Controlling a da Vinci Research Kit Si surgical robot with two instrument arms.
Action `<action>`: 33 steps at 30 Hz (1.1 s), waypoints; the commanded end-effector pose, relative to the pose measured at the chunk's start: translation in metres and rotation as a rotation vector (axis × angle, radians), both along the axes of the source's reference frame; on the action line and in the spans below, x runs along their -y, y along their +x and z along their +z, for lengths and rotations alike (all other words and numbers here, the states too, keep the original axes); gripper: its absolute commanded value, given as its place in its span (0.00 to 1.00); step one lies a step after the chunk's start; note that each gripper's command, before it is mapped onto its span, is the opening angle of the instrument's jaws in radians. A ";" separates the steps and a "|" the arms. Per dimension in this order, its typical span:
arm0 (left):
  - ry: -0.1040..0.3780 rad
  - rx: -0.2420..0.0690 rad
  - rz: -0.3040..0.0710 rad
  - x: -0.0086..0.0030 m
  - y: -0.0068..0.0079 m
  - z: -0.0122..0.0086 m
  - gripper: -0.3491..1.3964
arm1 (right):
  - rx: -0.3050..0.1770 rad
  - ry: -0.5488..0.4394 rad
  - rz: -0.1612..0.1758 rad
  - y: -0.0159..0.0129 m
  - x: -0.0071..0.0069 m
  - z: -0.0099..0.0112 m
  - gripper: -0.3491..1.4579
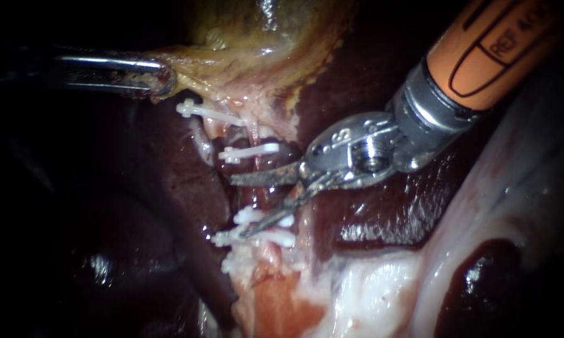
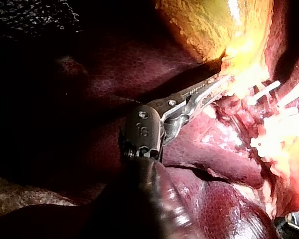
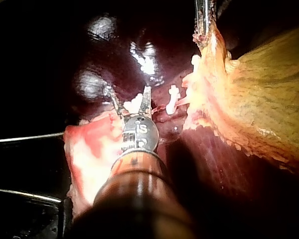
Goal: Go to the cutting position right tube
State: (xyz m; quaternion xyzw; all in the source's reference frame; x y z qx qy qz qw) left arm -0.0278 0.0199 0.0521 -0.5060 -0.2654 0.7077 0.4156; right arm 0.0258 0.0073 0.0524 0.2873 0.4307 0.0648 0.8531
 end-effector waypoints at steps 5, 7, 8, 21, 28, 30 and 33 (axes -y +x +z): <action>0.000 0.000 0.000 0.0000 0.0000 0.0000 0.00 | -0.003 -0.002 -0.001 -0.0003 0.0003 0.0004 0.69; 0.000 0.000 0.000 0.0000 0.0000 0.0000 0.00 | -0.006 -0.008 -0.005 -0.0006 0.0004 0.0007 0.72; 0.000 0.000 0.000 0.0000 0.0000 0.0000 0.00 | -0.001 0.001 0.001 -0.0008 0.0003 0.0009 0.74; 0.000 0.000 0.000 0.0000 0.0000 0.0000 0.00 | 0.048 0.054 0.018 -0.0041 -0.0003 0.0022 0.81; 0.000 0.000 0.000 0.0000 0.0000 0.0000 0.00 | 0.063 0.060 0.022 -0.0041 -0.0002 0.0034 0.81; 0.000 0.000 0.000 0.0000 0.0000 0.0000 0.00 | 0.071 0.055 0.018 -0.0040 0.0001 0.0039 0.81; 0.000 0.000 0.000 0.0000 0.0000 0.0000 0.00 | 0.085 0.045 0.012 -0.0037 0.0005 0.0048 0.81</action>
